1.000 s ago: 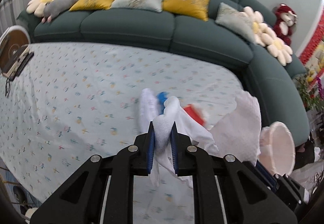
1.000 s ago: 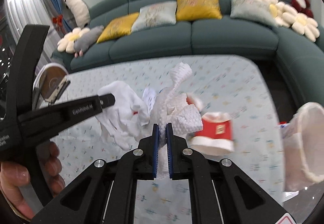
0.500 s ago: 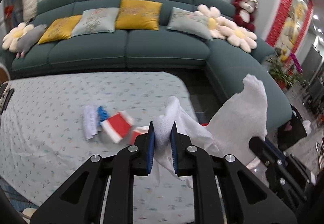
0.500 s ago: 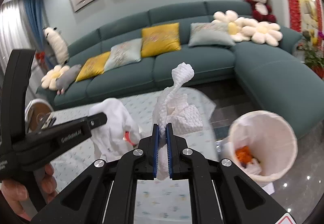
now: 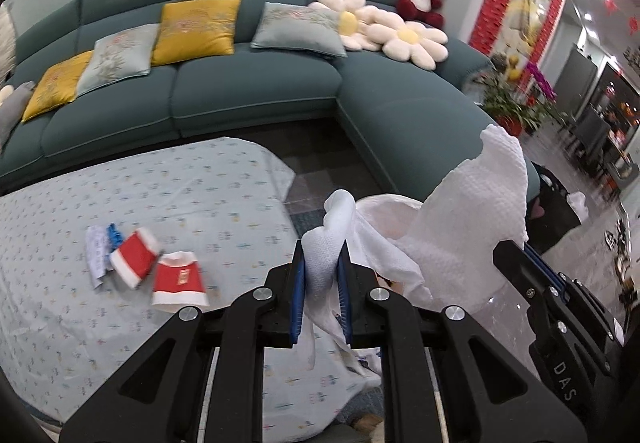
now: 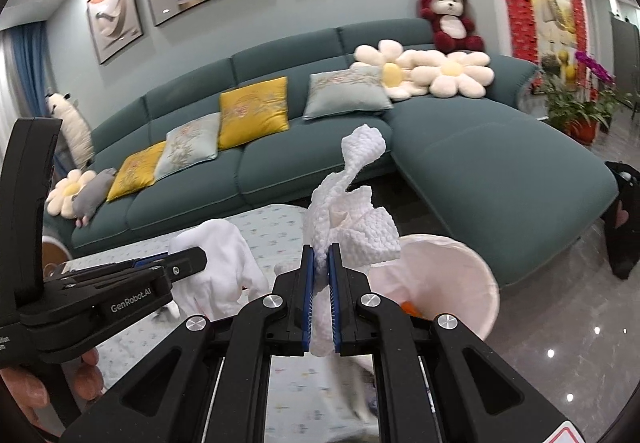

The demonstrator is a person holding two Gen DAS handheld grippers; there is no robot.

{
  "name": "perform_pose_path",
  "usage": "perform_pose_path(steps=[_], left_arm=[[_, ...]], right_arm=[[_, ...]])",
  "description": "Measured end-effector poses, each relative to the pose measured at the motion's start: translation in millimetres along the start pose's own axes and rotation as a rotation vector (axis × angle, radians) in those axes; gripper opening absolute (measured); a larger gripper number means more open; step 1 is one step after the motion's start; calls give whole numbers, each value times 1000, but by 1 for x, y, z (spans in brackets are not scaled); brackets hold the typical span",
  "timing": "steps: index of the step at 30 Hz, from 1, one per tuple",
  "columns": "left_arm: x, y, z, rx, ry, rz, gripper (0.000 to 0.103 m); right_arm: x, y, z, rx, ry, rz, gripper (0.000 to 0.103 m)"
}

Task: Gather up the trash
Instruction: 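Carry the white glove and towel over the wastebasket, then open both tools to drop the glove and towel into the wastebasket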

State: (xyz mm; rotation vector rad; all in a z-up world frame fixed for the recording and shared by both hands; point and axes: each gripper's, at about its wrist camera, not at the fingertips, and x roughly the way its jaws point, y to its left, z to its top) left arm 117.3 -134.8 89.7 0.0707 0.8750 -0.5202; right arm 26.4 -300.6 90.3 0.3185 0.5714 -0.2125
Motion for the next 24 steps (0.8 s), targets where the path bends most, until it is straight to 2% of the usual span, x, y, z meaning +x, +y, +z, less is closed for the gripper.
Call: perform_pose_path(steps=[8, 18, 21, 24], left_arm=[[40, -41, 3, 62, 57, -40, 14], [90, -68, 5, 84, 127, -78, 15], [102, -75, 5, 82, 137, -83, 19], [109, -75, 5, 66, 136, -79, 36]], right_arm=[[18, -54, -4, 69, 22, -63, 7], [46, -99, -7, 120, 56, -119, 7], [56, -103, -7, 125, 73, -121, 8], [66, -102, -6, 118, 84, -123, 14]])
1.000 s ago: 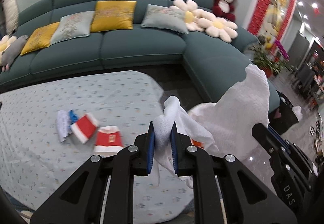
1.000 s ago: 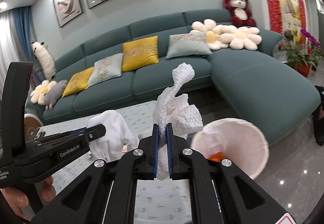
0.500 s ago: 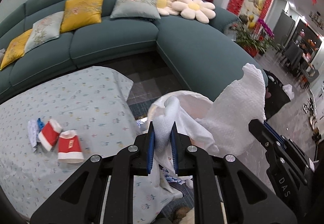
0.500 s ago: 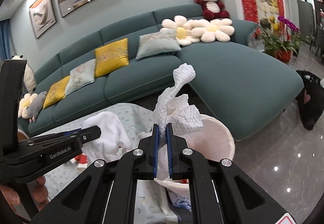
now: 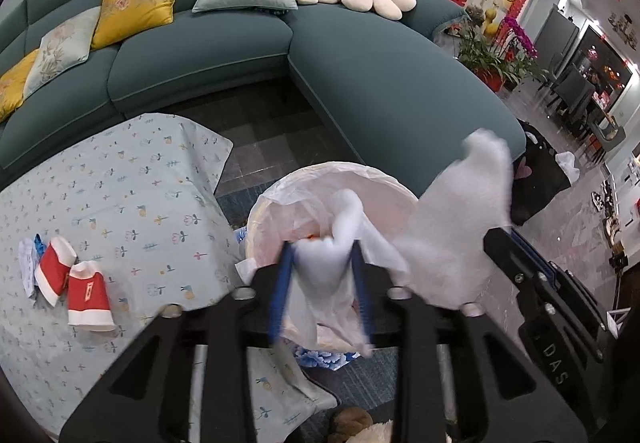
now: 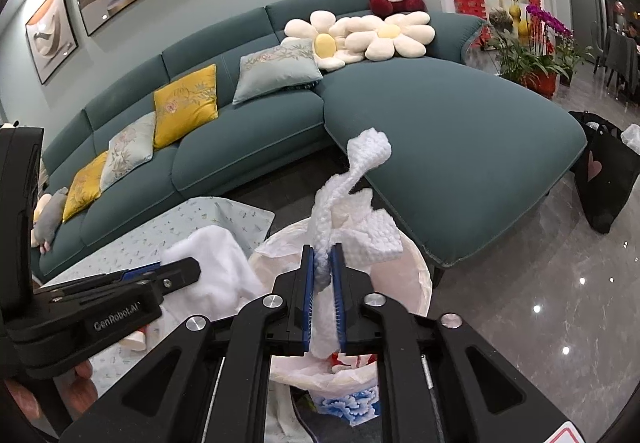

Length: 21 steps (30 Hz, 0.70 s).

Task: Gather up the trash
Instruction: 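Open both tools to drop the glove and towel into the wastebasket, then move both tools back over the remaining trash on the table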

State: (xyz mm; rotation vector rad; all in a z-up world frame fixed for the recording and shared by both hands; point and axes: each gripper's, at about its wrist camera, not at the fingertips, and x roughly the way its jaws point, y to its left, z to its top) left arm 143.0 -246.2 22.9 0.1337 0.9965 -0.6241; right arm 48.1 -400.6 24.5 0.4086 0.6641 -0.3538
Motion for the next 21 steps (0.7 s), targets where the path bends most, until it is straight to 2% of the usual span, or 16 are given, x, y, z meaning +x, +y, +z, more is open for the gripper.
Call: perform_pose_path(steps=[2, 3, 4, 9, 12, 17, 21], left_arm=[[1, 2, 1, -9, -8, 8, 47], [0, 4, 0, -12, -14, 16, 53], [0, 5, 1, -12, -19, 17, 53], [-5, 17, 2, -21, -29, 36, 55], [-13, 26, -2, -31, -42, 54, 61], [-27, 52, -10, -55, -56, 90, 66], [-42, 83, -19, -101, -70, 121, 71]], right_arm=[[5, 2, 1, -2, 8, 3, 23], [6, 3, 1, 1, 7, 5, 33], [6, 4, 0, 1, 3, 6, 38], [4, 13, 0, -8, 1, 4, 40], [1, 22, -1, -14, -1, 6, 44], [-5, 43, -3, -37, 0, 22, 48], [-10, 69, -9, -70, 3, 48, 55]])
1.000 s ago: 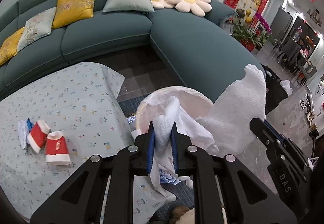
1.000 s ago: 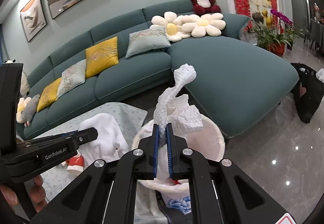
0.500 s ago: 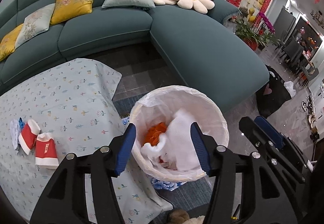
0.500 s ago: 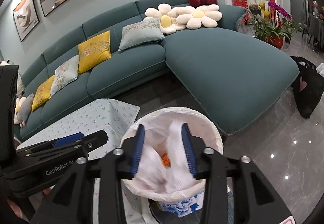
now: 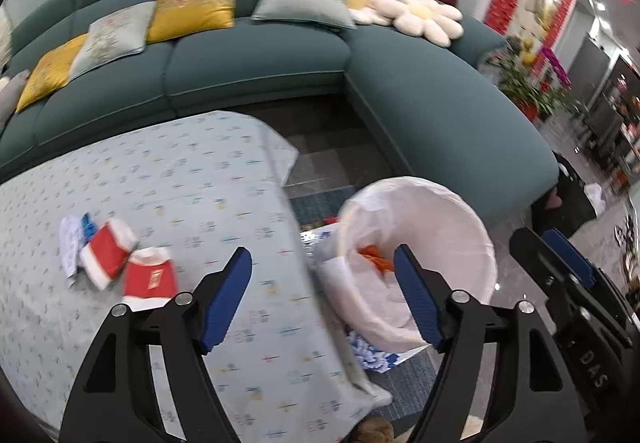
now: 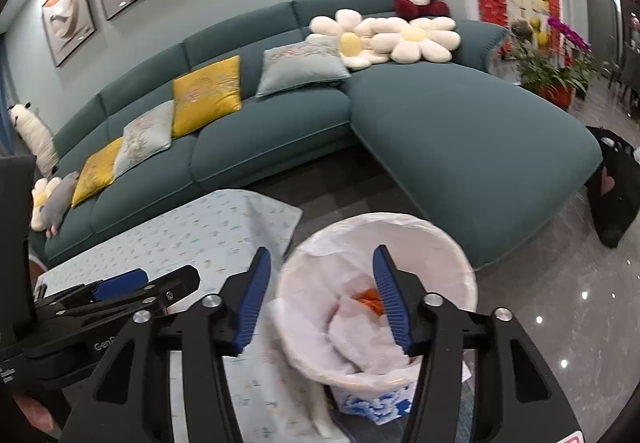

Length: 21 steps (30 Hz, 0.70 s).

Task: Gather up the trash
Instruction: 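Move both tools back over the remaining trash on the table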

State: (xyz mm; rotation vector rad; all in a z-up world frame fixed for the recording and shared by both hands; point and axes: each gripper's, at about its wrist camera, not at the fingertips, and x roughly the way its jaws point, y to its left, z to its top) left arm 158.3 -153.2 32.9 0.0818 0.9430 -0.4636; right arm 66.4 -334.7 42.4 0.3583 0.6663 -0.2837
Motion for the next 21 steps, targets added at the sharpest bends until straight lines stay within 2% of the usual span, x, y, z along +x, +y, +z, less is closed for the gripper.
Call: perform_pose_path(steps=[4, 8, 21], left_arm=[[-10, 39, -5, -53, -7, 44, 78], [-19, 79, -13, -97, -9, 83, 78], [-30, 212, -34, -264, 6, 191, 78]], right_arm=[[-1, 32, -6, -43, 13, 30, 57], [2, 65, -14, -75, 29, 57, 63], [35, 185, -44, -220, 121, 169, 63]])
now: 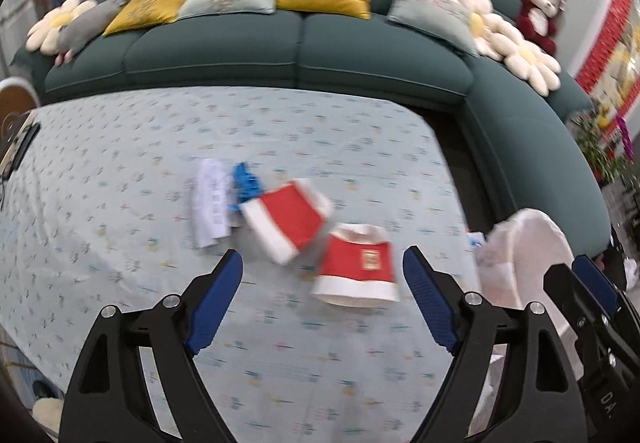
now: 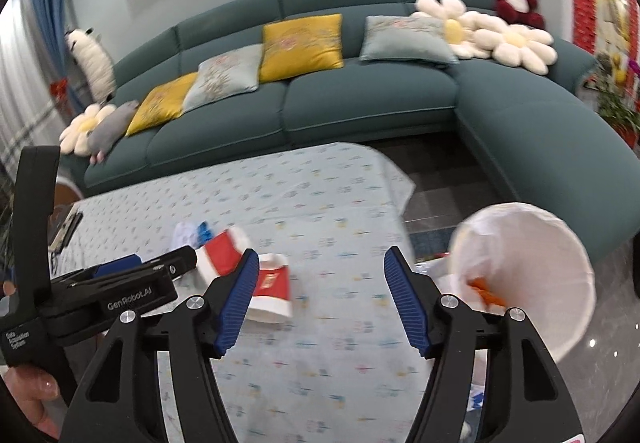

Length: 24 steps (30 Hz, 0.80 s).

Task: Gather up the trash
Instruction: 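Move both tools back over the remaining trash on the table, then grasp the white receipt with the left tool while the right tool grasps the blue plastic bag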

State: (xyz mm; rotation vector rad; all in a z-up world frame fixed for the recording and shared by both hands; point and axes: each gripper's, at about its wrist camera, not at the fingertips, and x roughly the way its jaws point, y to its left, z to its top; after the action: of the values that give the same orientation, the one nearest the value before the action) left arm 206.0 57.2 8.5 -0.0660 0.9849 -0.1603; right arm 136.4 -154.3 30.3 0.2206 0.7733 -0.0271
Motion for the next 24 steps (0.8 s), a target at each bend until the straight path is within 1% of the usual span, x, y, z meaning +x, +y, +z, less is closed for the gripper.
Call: perform_pose_path(steps=[6, 9, 13, 17, 19, 20, 21, 22, 23, 24], left_arm=[[22, 52, 8, -70, 29, 38, 78], [41, 77, 13, -122, 65, 48, 78], [70, 101, 21, -178, 109, 50, 78], [103, 114, 30, -208, 155, 35, 77], [122, 119, 33, -210, 183, 33, 67], [129, 121, 33, -215, 196, 24, 64], [140, 125, 33, -226, 220, 11, 58], [145, 128, 34, -236, 232, -3, 49], [149, 131, 33, -246, 240, -11, 41], [153, 135, 33, -261, 250, -24, 31]], right_arm=[[37, 43, -1, -48, 58, 39, 63], [60, 63, -1, -65, 91, 61, 63], [93, 90, 1, -103, 125, 83, 63], [127, 110, 7, -126, 151, 95, 63], [146, 119, 12, -134, 165, 103, 63], [154, 122, 14, -142, 170, 105, 63], [162, 127, 16, -149, 175, 107, 63], [168, 130, 17, -157, 180, 109, 63], [175, 134, 19, -165, 185, 113, 62], [183, 139, 21, -174, 192, 114, 58]])
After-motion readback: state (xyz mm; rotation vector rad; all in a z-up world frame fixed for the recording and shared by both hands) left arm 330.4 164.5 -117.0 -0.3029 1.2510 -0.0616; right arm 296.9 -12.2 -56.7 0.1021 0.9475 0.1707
